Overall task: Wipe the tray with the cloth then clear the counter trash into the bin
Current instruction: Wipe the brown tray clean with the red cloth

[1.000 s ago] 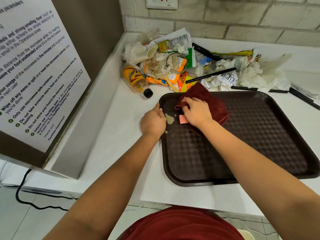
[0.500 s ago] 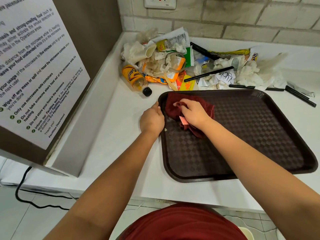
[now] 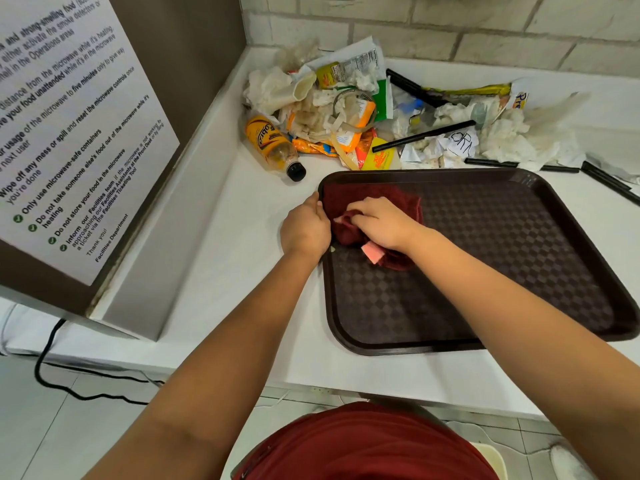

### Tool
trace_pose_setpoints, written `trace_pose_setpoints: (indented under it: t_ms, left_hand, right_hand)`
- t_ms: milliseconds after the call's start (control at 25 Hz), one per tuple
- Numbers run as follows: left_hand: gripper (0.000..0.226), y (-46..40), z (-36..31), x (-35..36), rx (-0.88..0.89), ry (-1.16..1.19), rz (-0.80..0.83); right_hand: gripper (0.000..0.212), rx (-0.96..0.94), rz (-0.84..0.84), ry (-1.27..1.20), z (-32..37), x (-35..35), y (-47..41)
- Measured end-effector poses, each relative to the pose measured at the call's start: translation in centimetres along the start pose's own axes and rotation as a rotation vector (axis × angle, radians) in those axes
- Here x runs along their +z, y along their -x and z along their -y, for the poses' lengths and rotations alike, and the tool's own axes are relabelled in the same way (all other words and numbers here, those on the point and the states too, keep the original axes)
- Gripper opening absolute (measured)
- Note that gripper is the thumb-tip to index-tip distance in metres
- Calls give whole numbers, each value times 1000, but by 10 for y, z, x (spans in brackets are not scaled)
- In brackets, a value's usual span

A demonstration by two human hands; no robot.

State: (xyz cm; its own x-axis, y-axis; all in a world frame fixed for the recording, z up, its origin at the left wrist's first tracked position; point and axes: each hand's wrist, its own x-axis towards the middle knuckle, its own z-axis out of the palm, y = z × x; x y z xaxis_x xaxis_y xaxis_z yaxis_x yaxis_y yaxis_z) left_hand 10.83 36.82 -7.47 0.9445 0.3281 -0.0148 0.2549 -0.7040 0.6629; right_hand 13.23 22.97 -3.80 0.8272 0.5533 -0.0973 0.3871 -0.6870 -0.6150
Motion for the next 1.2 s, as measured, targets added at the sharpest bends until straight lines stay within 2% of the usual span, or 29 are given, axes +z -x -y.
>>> trace_pose_setpoints:
  t_ms: [80, 200, 240, 320, 400, 480, 680, 920, 1200]
  left_hand:
    - [41, 1, 0, -1, -9, 12, 0]
    - [41, 2, -1, -1, -25, 10, -9]
    - [41, 2, -2, -1, -31, -2, -13]
    - [41, 2, -3, -1, -33, -20, -14]
    - [41, 2, -3, 0, -33, -30, -17]
    - [41, 2, -4, 1, -32, -41, -25]
    - [41, -1, -1, 2, -26, -21, -18]
    - [40, -2, 0, 3, -32, -15, -25]
    - [40, -1, 1, 5, -17, -9, -48]
  right_hand:
    - [24, -13, -53, 43, -16, -3, 8]
    - [24, 80, -256, 51, -35, -8, 8]
    - [31, 109, -269, 106, -38, -7, 5]
    - [61, 215, -178, 254, -38, -3, -3]
    - [74, 311, -93, 345, -31, -3, -11]
    - [74, 313, -53, 366, -24, -6, -16]
    - [68, 94, 48, 295, 2, 7, -9]
    - [54, 56, 98, 133, 5, 4, 15]
    - [50, -4, 137, 26, 9, 5, 28]
